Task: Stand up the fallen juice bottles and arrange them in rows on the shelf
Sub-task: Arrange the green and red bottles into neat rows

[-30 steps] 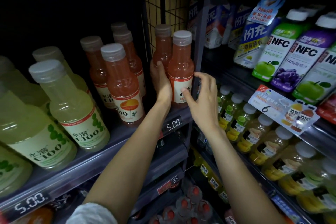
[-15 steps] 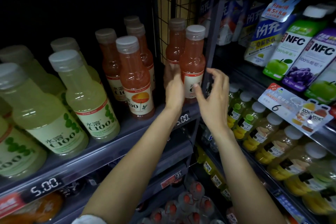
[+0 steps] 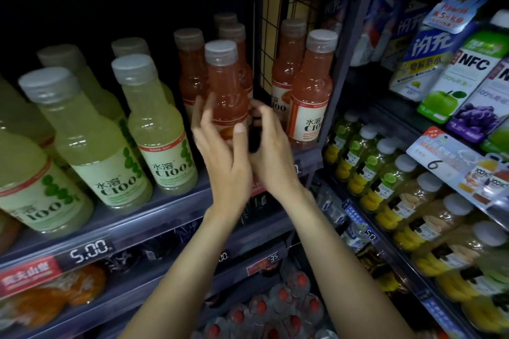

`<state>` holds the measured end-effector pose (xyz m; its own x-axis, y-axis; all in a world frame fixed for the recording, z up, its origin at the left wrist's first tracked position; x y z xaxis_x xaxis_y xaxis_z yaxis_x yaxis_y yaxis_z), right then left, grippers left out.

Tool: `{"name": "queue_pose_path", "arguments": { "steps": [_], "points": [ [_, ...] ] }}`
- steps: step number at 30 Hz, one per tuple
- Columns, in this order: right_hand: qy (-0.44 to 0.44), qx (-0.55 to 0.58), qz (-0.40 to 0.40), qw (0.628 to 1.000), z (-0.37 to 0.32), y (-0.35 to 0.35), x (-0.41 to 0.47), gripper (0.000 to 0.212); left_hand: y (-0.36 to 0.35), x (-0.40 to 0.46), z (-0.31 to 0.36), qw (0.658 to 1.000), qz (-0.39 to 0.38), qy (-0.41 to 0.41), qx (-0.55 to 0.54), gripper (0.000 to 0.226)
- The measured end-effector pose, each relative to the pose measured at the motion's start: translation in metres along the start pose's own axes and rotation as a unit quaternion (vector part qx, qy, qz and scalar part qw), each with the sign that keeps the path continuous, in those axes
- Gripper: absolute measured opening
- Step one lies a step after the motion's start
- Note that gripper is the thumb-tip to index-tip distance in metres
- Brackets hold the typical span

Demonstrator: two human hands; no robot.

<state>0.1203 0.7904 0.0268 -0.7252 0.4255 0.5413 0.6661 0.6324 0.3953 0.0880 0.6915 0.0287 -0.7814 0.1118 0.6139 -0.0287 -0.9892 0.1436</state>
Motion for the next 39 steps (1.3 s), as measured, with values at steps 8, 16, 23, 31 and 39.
{"name": "queue_pose_path", "arguments": {
  "steps": [8, 16, 23, 31, 39],
  "points": [
    [-0.038, -0.029, 0.086, 0.995, -0.002, 0.002, 0.011, 0.071, -0.002, 0.018, -0.016, 0.995, -0.039, 0.063, -0.074, 0.042],
    [-0.022, -0.057, 0.155, 0.986, 0.007, 0.035, 0.003, 0.069, -0.028, 0.035, -0.024, 0.990, -0.079, 0.102, -0.054, 0.044],
    [-0.029, -0.084, 0.172, 0.981, 0.012, 0.050, -0.001, 0.080, -0.041, 0.033, -0.025, 0.993, -0.076, 0.086, -0.042, 0.058],
    [-0.055, 0.044, 0.212, 0.975, 0.025, 0.056, -0.021, 0.080, -0.042, 0.042, -0.032, 0.991, -0.094, 0.091, -0.005, 0.060],
    [-0.054, 0.125, 0.244, 0.960, 0.030, 0.067, -0.030, 0.080, -0.066, 0.036, -0.051, 0.973, -0.116, 0.195, -0.039, 0.077]
  ]
}}
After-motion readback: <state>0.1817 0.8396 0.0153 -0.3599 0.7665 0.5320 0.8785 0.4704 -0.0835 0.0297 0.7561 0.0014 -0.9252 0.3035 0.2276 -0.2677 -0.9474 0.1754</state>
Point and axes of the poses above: each hand's wrist, its own x-axis towards the middle knuckle, its own y-axis out of the back of the hand, z = x × y, the point moved 8 cm from there along x, towards the middle knuckle, and after that the axes turned 6 degrees about x, right-handed, at the moved point
